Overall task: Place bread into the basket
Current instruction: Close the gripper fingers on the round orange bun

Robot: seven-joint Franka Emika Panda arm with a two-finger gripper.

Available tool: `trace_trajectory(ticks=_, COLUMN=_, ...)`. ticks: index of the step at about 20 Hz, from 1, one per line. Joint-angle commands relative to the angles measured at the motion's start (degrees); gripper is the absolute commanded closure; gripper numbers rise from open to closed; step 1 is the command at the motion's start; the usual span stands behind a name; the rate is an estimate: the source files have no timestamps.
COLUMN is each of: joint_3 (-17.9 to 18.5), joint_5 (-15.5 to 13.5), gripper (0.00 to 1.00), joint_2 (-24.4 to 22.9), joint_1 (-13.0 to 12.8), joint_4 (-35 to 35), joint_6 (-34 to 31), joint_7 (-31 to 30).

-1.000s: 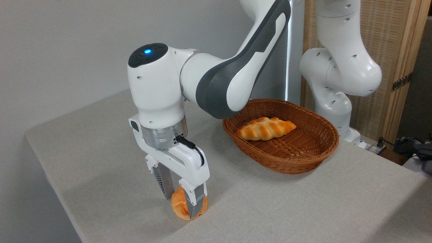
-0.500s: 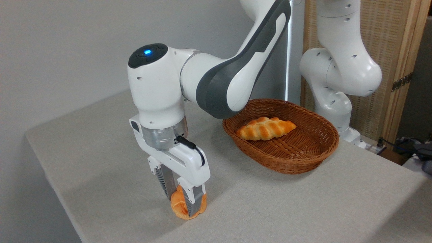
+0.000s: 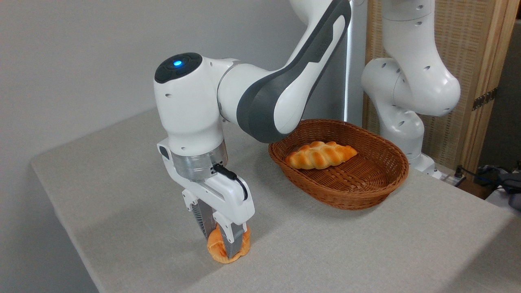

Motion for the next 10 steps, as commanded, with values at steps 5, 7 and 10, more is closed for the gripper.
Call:
trace_trajectory(ticks=5, joint_3=-0.4, joint_5=0.6, gripper=0.35, joint_2=-1.2, joint_1=0.5, joint_4=0.2, joint_6=-3.8, joint_7=1.8)
trace_trajectory(ticks=7, joint_3=-0.4, joint_5=0.6, gripper=0.35, joint_2=-1.3, joint_1=0.5, joint_4=0.3, joint_6=-4.8, joint_7=2.0)
trace_trajectory(ticks=10, joint_3=-0.4, joint_5=0.6, gripper=0.39, joint_2=-2.1, joint_1=0.4, joint_4=0.5, joint_6=-5.5, joint_7=2.3)
